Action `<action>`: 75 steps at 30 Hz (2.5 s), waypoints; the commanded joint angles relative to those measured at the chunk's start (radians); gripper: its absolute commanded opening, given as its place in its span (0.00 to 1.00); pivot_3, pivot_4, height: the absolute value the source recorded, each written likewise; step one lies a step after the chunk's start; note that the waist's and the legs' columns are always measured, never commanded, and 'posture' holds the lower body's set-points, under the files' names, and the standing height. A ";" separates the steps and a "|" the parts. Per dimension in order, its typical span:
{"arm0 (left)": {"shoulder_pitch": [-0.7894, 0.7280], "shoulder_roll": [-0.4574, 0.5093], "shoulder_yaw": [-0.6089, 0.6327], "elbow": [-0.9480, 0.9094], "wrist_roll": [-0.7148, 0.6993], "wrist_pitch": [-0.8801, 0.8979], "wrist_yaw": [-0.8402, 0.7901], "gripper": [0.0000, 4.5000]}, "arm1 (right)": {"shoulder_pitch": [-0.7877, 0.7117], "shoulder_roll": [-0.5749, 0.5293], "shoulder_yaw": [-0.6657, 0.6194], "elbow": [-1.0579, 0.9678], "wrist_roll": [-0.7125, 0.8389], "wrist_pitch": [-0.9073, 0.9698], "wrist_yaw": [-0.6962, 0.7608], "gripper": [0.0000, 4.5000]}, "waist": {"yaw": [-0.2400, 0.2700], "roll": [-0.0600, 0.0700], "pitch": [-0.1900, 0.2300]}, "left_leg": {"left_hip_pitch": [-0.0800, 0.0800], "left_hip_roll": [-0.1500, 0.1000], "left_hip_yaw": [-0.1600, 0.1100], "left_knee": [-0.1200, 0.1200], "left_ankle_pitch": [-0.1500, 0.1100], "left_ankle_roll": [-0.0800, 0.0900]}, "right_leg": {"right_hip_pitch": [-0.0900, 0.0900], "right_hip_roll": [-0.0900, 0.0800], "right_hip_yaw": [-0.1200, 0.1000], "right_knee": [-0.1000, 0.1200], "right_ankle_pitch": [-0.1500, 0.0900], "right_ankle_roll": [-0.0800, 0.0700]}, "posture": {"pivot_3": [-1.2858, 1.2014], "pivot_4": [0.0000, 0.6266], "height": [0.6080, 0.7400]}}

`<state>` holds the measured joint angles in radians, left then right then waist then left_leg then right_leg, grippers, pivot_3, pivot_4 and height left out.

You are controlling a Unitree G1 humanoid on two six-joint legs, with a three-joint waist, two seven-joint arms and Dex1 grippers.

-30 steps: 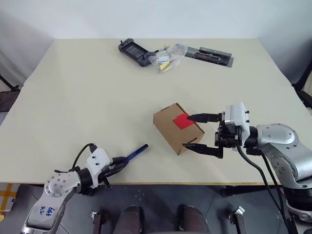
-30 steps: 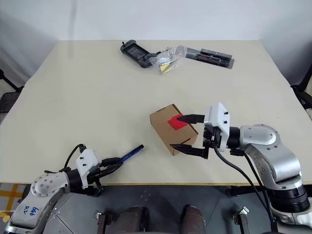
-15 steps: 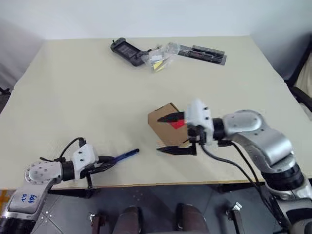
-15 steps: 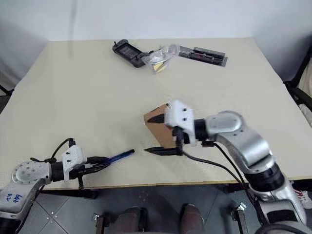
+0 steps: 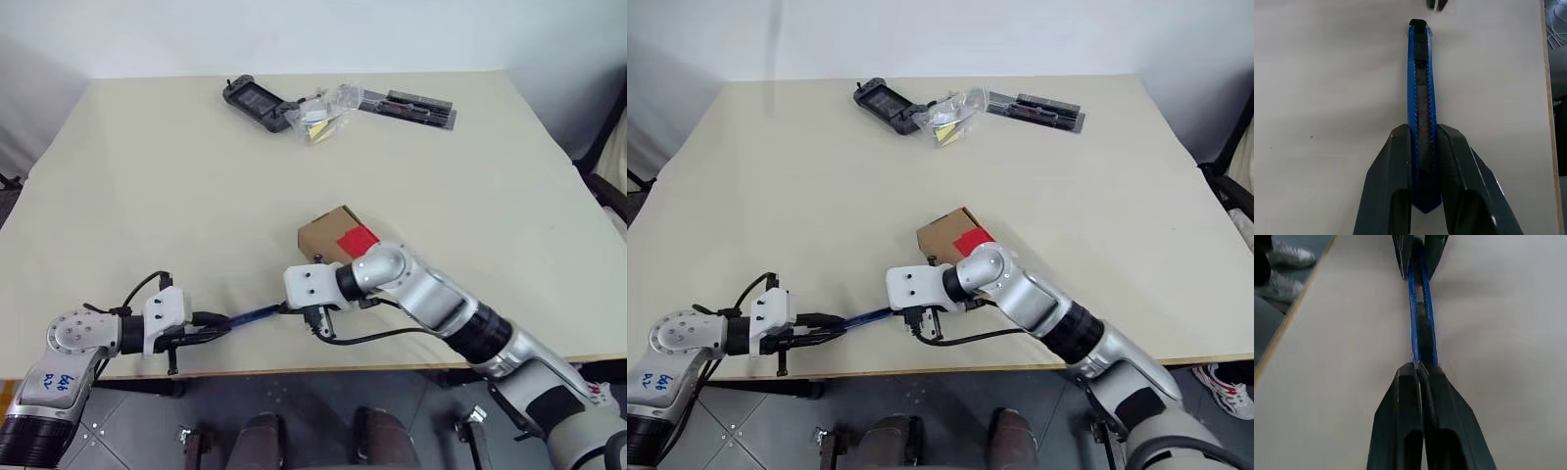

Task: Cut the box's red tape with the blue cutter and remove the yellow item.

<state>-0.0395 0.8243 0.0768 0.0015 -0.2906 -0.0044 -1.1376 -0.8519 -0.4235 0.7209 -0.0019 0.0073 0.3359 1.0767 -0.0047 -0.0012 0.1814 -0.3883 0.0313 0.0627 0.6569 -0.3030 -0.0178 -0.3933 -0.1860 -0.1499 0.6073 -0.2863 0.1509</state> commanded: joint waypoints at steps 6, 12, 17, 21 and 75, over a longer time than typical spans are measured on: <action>0.002 -0.012 -0.028 0.011 0.014 0.002 -0.010 0.09 | -0.014 0.069 -0.010 0.116 -0.072 -0.115 0.037 0.01 | -0.001 0.000 0.000 | 0.001 0.000 0.000 0.000 0.000 0.000 | 0.000 0.000 0.000 0.002 0.000 0.000 | 0.52 0.24 1.00; 0.002 -0.021 -0.035 0.001 0.017 0.006 -0.003 0.09 | -0.027 0.153 -0.016 0.221 -0.102 -0.166 0.036 0.01 | 0.000 0.000 0.000 | 0.002 0.000 0.001 0.001 0.000 0.000 | 0.000 0.000 0.002 0.004 0.000 0.000 | 0.52 0.24 1.00; 0.001 -0.026 -0.036 -0.001 0.021 0.005 0.003 0.09 | -0.031 0.218 -0.013 0.270 -0.120 -0.199 0.046 0.01 | 0.001 0.001 -0.001 | 0.002 0.000 0.001 0.002 0.000 0.000 | 0.000 0.000 0.002 0.004 0.000 0.000 | 0.52 0.24 1.00; -0.006 -0.031 -0.034 0.002 0.025 -0.001 0.011 0.09 | -0.022 0.240 -0.045 0.247 -0.102 -0.179 0.047 0.01 | 0.002 0.001 -0.001 | 0.002 0.000 0.001 0.002 0.000 0.000 | 0.000 0.000 0.002 0.004 0.000 0.000 | 0.52 0.24 1.00; -0.371 -0.368 -0.013 0.361 0.070 -0.701 0.252 0.09 | -0.394 0.072 -0.379 0.300 0.330 0.678 0.117 0.13 | -0.026 -0.003 -0.001 | -0.002 0.001 0.003 0.007 -0.004 0.001 | -0.002 0.001 0.002 0.003 0.001 0.000 | 0.52 0.24 1.00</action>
<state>-0.4056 0.4567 0.0643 0.3748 -0.2214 -0.6827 -0.9018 -1.2133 -0.3653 0.3699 0.3130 0.3220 1.0028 1.2046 -0.0305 -0.0039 0.1804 -0.3905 0.0324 0.0654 0.6634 -0.3068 -0.0169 -0.3951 -0.1854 -0.1477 0.6099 -0.2857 0.1511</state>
